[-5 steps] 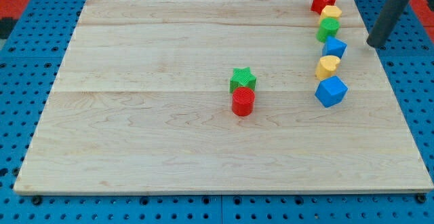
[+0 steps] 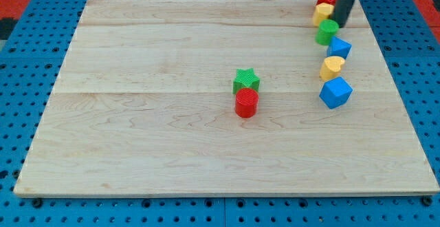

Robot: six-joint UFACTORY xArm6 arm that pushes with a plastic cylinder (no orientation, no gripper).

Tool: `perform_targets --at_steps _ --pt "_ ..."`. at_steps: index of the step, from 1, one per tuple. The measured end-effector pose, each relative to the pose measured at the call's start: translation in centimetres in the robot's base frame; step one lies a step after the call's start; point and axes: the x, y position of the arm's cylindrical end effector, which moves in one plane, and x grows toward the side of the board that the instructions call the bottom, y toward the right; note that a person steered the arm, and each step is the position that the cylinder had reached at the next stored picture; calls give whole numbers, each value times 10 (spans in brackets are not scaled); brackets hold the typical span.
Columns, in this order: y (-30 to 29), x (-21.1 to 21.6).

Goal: Slide the green circle diagonally to the top right of the green star

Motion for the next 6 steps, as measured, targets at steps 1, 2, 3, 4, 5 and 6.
perform_targets --at_steps 1,2,3,4,5,6 --pt "-24 0" --pt "-26 5" --pt "-18 5" --pt "-2 5" --pt "15 13" --pt "6 21"
